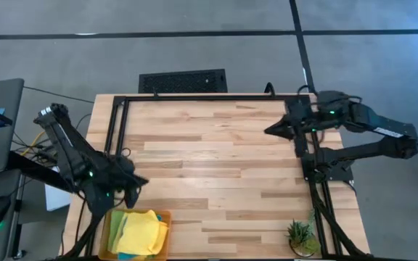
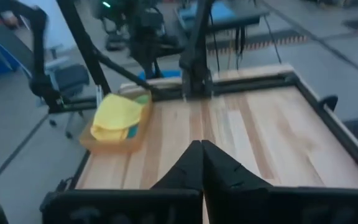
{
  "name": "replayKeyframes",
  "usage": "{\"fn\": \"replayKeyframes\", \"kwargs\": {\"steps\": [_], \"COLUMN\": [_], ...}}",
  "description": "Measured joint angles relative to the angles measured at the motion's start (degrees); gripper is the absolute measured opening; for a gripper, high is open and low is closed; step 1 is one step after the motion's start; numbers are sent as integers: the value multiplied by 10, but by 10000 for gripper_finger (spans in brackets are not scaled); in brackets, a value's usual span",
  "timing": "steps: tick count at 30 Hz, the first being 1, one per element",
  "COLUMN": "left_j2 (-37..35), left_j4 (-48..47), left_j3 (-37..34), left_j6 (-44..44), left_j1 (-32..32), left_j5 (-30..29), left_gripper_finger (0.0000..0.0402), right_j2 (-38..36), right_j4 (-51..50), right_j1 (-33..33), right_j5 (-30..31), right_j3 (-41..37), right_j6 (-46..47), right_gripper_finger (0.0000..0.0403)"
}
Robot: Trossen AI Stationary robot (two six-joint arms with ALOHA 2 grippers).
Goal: Fold microfiber towels
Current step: Return to Home Position
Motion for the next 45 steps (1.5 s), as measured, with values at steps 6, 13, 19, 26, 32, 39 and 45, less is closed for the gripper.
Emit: {"fn": "replayKeyframes", "kwargs": {"steps": [6,13,19,26,32,39,45], "left_j2": [-107,-273,-410,-542,-623,-622,-621], "left_j4": [59,210,385,520,546,535,540], "left_j3": [-66,-176,-275,-373,-435,-461,-476], "left_j6": [167,354,535,675,697,686,697], "left_j1": [65,167,223,255,260,261,261], "left_j5": [-51,-54,-48,-24,-25,-27,-28], "left_gripper_finger": [0,0,0,0,0,0,0], "right_j2": [-78,-145,-203,-293,-378,-481,-485], "right_j4": [67,99,133,188,228,227,248], "right_j1": [0,0,0,-1,-1,-1,-1], "right_j5": [0,13,30,30,30,39,41], "right_j3": [-77,-156,-215,-299,-364,-427,-480], "right_j6": [18,57,67,73,92,102,114], "right_gripper_finger": [17,14,13,9,15,9,13]}}
